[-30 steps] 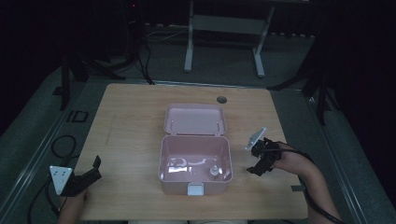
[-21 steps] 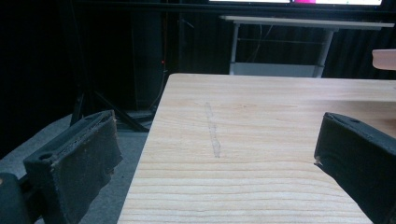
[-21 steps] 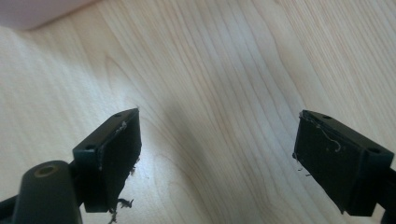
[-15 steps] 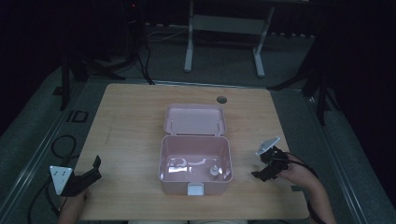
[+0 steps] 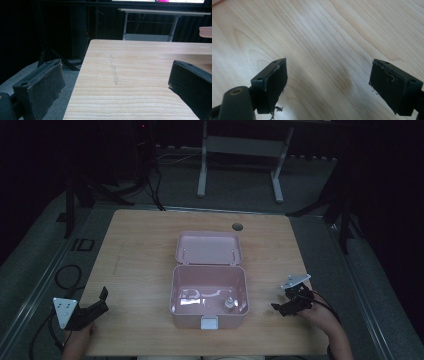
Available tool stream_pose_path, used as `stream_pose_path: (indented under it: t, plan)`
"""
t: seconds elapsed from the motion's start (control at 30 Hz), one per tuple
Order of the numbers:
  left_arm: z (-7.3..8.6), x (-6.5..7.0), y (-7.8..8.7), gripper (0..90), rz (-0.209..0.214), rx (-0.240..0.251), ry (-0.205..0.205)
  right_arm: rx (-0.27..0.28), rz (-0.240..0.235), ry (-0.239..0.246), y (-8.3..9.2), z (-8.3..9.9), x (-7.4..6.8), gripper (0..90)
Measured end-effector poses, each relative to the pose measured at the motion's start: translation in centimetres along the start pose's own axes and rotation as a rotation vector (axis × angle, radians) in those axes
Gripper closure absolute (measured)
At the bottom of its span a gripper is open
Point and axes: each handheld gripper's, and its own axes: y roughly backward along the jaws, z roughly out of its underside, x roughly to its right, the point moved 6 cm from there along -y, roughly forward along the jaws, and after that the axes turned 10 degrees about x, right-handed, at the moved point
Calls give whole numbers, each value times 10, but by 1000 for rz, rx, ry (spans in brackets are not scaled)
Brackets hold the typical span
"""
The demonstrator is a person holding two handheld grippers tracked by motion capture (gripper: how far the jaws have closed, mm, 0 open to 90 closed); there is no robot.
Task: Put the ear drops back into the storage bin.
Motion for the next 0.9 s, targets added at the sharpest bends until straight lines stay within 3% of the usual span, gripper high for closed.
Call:
stream_pose_path:
  t: [0.13, 0.4, 0.7, 0.9]
  plan:
    - [0, 0, 0, 4, 0, 0, 0, 59, 51, -59, 0, 5, 4, 138]
    - [0, 0, 0, 4, -1, 0, -1, 209, 216, -175, 3, 12, 18, 136]
    - [0, 0, 0, 4, 0, 0, -1, 241, 329, -221, -1, 26, 24, 134]
    - [0, 0, 0, 4, 0, 1, -2, 312, 427, -270, 6, 28, 30, 134]
